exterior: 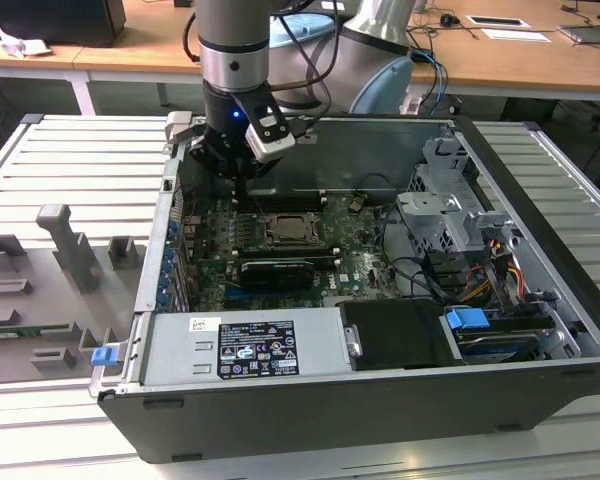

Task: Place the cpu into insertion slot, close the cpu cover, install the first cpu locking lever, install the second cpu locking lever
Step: 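Install the first cpu locking lever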

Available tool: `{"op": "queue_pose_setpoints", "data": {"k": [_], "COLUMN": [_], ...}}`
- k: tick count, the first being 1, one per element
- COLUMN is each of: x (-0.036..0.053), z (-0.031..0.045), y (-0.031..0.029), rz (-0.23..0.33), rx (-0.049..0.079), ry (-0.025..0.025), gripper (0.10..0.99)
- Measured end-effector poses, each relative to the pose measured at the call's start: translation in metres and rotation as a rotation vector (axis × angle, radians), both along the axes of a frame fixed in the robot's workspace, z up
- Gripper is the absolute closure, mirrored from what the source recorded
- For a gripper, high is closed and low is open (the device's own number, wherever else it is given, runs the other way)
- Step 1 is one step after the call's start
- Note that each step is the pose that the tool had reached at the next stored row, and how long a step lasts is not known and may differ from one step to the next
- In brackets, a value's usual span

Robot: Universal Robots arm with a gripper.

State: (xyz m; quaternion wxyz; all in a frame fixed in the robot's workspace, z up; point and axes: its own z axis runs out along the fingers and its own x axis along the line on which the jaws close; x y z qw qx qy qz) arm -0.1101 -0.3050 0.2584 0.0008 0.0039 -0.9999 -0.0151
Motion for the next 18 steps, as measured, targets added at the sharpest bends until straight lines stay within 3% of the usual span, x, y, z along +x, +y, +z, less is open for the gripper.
{"op": "queue_pose_setpoints", "data": {"k": [5, 9, 18], "x": [-0.0028, -0.0029, 0.0045], "z": [-0.0021, -0.0026, -0.0028], "y": [0.0119, 0.0171, 0.0191], "rz": [0.000, 0.000, 0.000], "rx": [0.000, 0.000, 0.000], "ry": [0.0000, 0.0000, 0.0000], "gripper": [0.980, 0.980, 0.980]}}
